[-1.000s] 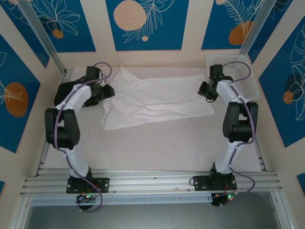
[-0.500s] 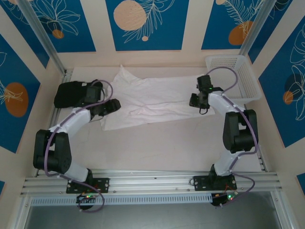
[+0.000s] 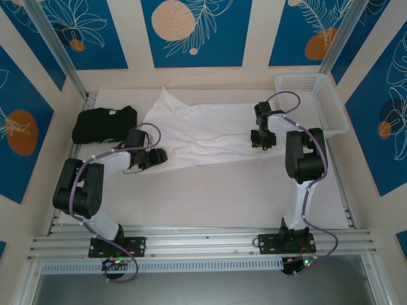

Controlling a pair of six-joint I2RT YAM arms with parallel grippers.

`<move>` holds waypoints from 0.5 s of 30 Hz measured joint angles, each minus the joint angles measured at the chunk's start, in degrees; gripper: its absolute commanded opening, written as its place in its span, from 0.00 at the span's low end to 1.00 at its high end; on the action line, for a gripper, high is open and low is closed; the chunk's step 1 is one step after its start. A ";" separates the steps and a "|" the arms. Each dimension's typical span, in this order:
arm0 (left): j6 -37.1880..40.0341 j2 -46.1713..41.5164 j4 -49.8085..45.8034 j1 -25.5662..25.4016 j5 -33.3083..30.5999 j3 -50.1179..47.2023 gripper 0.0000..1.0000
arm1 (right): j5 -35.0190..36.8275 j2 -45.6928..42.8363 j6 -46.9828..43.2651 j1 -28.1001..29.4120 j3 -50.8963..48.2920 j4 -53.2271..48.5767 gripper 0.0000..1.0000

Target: Fold the inside-out t-shirt

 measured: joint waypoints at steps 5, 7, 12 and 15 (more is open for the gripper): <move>0.20 -3.69 1.22 -0.39 0.20 -4.15 0.61 | 0.90 -5.46 1.01 0.50 -7.32 -3.76 0.29; 0.28 -5.57 1.07 -0.72 0.20 -5.81 0.61 | 0.92 -8.55 2.12 0.61 -11.43 -4.61 0.29; 0.33 -12.94 -1.79 -1.36 0.13 -10.71 0.62 | 0.81 -20.55 4.13 1.25 -21.84 -6.29 0.33; 0.04 -16.68 -2.38 -1.36 -0.31 -10.93 0.63 | -1.33 -29.22 2.45 6.08 -24.37 -0.37 0.43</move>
